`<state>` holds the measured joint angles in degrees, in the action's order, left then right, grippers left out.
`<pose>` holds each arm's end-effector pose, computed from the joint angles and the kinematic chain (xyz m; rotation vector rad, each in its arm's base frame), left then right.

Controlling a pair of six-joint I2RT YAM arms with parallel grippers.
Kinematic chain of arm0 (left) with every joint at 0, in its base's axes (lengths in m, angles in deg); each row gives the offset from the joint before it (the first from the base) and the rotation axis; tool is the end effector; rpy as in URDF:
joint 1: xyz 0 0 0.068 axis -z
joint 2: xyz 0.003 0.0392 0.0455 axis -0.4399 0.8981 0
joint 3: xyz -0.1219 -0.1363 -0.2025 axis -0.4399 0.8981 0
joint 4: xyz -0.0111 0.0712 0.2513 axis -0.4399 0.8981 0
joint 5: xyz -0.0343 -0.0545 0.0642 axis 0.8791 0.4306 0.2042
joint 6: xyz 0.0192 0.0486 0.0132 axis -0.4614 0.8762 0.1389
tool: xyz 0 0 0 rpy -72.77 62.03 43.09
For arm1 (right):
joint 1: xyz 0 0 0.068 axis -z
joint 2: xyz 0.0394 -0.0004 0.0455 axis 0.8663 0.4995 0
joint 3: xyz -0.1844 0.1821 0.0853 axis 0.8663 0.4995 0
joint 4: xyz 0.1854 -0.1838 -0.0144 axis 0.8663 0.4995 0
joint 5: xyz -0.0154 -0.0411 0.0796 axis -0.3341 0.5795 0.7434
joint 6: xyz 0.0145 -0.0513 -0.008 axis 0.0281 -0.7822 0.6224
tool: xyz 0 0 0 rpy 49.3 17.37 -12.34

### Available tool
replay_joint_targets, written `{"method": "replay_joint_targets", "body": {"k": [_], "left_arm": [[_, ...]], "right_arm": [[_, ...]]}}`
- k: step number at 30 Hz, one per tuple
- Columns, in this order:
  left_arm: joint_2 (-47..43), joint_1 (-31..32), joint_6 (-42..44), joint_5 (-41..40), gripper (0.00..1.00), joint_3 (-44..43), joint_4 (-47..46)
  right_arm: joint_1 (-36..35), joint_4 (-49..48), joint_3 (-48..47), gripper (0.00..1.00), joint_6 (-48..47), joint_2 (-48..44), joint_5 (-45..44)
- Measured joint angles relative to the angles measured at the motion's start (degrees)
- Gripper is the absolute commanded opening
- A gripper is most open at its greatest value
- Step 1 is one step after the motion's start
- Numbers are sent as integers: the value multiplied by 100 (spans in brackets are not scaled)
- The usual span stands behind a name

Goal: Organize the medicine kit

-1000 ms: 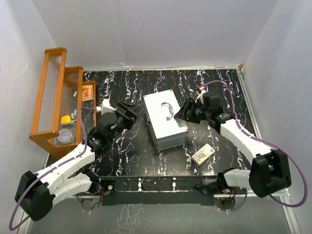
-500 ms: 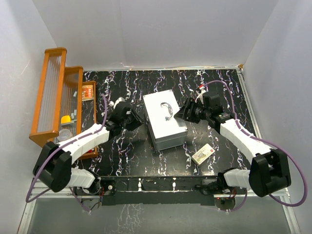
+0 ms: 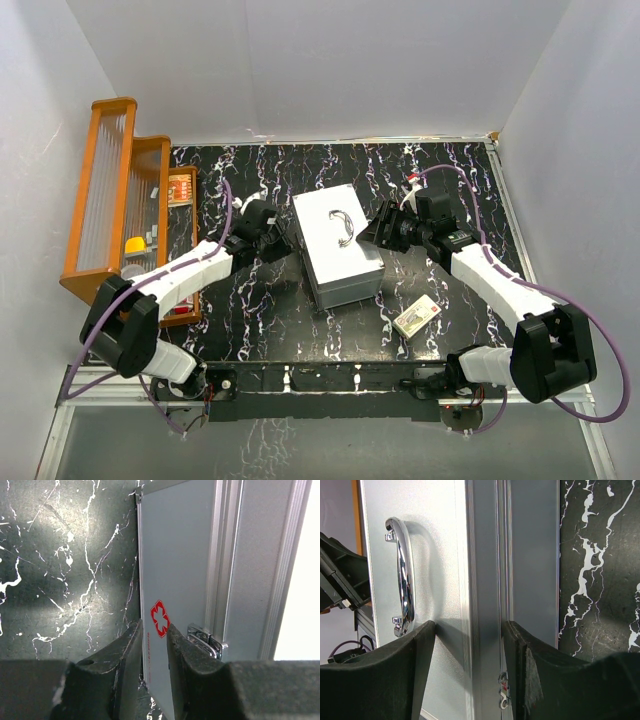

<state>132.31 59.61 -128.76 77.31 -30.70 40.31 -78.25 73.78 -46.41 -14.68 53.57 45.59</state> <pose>0.2599 -0.1686 0.2331 -0.4595 2.3259 -0.6924 0.2530 0.0986 0.2526 0.0989 2.3606 0.9488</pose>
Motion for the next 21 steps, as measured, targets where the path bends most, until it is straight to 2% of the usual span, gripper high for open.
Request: {"method": "replay_joint_targets", "body": {"k": [21], "left_arm": [[267,0,129,457,20,-20,-160]], "right_arm": [[-4,-50,-2,53,0,42,31]]}}
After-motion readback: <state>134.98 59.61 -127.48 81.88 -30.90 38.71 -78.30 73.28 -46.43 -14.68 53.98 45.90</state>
